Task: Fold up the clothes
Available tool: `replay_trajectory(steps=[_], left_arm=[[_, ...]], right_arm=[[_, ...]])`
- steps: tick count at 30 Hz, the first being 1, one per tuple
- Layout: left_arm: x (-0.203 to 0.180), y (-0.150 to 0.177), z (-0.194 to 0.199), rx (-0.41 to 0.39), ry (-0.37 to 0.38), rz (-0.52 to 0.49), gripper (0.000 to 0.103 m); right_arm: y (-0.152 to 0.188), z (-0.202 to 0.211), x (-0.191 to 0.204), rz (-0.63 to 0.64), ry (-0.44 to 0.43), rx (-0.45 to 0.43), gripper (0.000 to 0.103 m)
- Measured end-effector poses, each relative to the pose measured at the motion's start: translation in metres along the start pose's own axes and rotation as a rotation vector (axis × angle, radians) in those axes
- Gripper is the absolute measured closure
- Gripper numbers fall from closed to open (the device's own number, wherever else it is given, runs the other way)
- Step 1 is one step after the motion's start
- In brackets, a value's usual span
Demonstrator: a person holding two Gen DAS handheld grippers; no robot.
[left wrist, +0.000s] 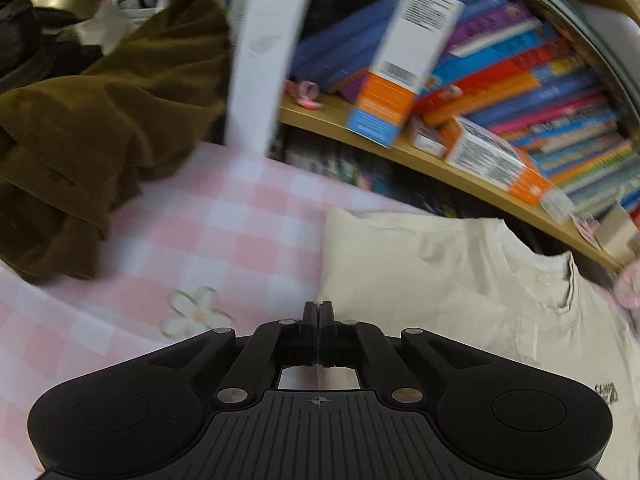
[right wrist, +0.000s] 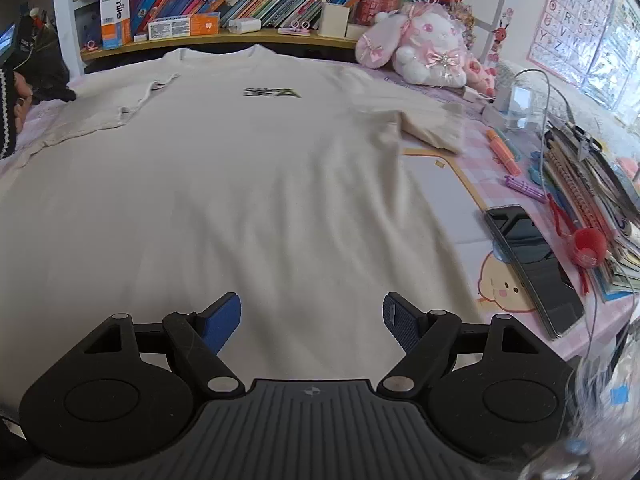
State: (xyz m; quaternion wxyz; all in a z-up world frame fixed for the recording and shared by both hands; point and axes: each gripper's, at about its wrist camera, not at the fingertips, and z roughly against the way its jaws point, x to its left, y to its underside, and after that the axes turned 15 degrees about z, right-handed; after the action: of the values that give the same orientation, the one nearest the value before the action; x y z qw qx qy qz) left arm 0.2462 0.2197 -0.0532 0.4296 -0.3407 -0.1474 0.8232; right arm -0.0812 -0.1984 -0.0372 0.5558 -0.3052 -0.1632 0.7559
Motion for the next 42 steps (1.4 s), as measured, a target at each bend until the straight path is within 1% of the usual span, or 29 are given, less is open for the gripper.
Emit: replay_trajectory(steps=[4, 7, 8, 9, 11, 13, 14, 16, 18, 20, 25, 27, 30, 33, 37, 39, 42], left_arm=[[0.002, -0.005, -0.003, 0.015, 0.016, -0.062, 0.103], [0.004, -0.004, -0.003, 0.011, 0.025, -0.062, 0.102], [0.004, -0.004, -0.003, 0.004, 0.022, -0.061, 0.100], [0.004, -0.002, -0.002, -0.017, 0.001, -0.068, 0.097], [0.004, 0.001, 0.003, -0.048, -0.035, -0.103, 0.095], [0.003, 0.005, 0.012, -0.055, -0.021, -0.136, 0.091], [0.002, 0.010, 0.021, -0.061, 0.005, -0.151, 0.087], [-0.003, 0.023, 0.043, -0.077, 0.072, -0.183, 0.073], [-0.012, 0.043, 0.065, -0.098, 0.124, -0.213, 0.046], [-0.012, 0.064, 0.084, -0.098, 0.161, -0.248, 0.039], [-0.025, 0.113, 0.109, -0.017, 0.171, -0.381, 0.037], [-0.032, 0.132, 0.119, 0.002, 0.173, -0.435, 0.030], [-0.039, 0.153, 0.133, 0.014, 0.163, -0.480, 0.027], [-0.042, 0.167, 0.145, 0.022, 0.150, -0.483, 0.021], [-0.040, 0.178, 0.160, 0.025, 0.124, -0.454, 0.019], [-0.037, 0.186, 0.169, 0.032, 0.094, -0.436, 0.017], [-0.035, 0.199, 0.177, 0.058, 0.066, -0.414, 0.015]], right_arm=[[0.000, 0.004, 0.005, -0.001, 0.008, 0.004, 0.026], [-0.001, 0.009, 0.008, 0.006, 0.019, -0.008, 0.026], [-0.001, 0.010, 0.009, 0.006, 0.020, -0.012, 0.026], [0.000, 0.011, 0.010, 0.007, 0.022, -0.015, 0.026], [0.002, 0.013, 0.010, 0.004, 0.028, -0.021, 0.026], [0.004, 0.015, 0.008, -0.012, 0.032, -0.026, 0.026], [0.005, 0.016, 0.008, -0.021, 0.034, -0.029, 0.026], [0.007, 0.020, 0.006, -0.040, 0.040, -0.039, 0.026], [0.009, 0.023, 0.004, -0.058, 0.045, -0.049, 0.026], [0.011, 0.026, 0.003, -0.077, 0.050, -0.059, 0.026], [0.012, 0.038, -0.002, -0.126, 0.052, -0.082, 0.026], [0.012, 0.043, -0.003, -0.143, 0.051, -0.091, 0.026], [0.012, 0.043, -0.005, -0.165, 0.044, -0.089, 0.026], [0.008, 0.039, -0.008, -0.185, 0.024, -0.086, 0.026], [0.001, 0.031, -0.014, -0.182, -0.010, -0.101, 0.026], [-0.002, 0.026, -0.017, -0.176, -0.027, -0.107, 0.026], [-0.007, 0.019, -0.022, -0.167, -0.053, -0.115, 0.026]])
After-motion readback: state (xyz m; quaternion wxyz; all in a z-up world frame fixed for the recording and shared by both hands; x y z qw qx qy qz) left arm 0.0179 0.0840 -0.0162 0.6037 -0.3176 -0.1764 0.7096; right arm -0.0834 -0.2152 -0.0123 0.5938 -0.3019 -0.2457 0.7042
